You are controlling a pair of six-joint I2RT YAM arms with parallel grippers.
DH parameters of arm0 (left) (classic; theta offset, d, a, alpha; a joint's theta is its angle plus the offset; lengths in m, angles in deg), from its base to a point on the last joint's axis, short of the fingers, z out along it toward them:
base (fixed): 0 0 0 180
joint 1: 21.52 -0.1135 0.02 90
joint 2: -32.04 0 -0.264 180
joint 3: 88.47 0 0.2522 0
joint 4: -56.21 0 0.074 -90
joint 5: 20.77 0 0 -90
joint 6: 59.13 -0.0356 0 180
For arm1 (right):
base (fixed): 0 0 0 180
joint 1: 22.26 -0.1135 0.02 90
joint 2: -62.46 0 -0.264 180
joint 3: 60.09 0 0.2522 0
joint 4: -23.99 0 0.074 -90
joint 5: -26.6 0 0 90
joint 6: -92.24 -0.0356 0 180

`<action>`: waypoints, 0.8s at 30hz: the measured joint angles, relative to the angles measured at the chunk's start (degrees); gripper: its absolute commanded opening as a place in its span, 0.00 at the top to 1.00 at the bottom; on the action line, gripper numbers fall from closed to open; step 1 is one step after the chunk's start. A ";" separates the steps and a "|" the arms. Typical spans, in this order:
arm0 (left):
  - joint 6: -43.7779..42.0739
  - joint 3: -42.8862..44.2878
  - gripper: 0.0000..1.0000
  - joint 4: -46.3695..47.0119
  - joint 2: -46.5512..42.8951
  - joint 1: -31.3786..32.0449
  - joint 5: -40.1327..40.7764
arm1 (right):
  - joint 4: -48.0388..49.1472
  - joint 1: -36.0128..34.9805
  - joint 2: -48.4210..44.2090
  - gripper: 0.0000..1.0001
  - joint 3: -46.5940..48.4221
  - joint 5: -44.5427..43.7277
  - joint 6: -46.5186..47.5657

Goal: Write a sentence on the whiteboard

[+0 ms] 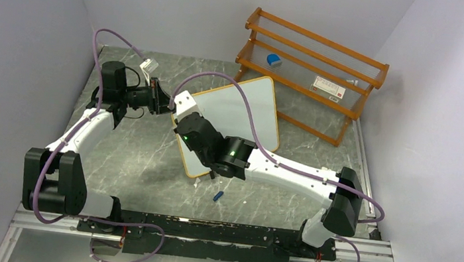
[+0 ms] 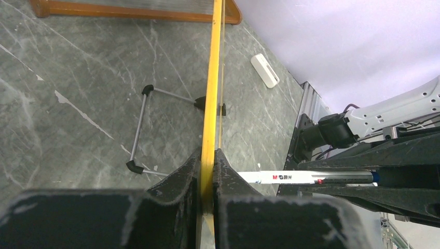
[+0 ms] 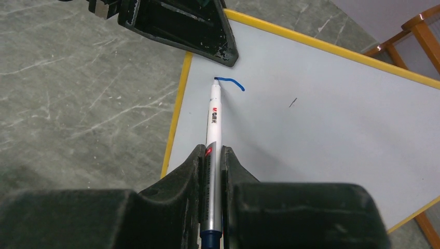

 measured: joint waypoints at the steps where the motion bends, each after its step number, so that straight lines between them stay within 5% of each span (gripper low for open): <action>1: 0.00 0.00 0.95 0.00 0.00 0.00 0.00 | -0.13 0.00 0.04 1.00 0.11 0.26 -0.02; 24: -0.24 0.00 0.95 -0.15 0.09 0.00 0.24 | -6.64 -0.85 0.24 1.00 -0.74 2.86 -1.14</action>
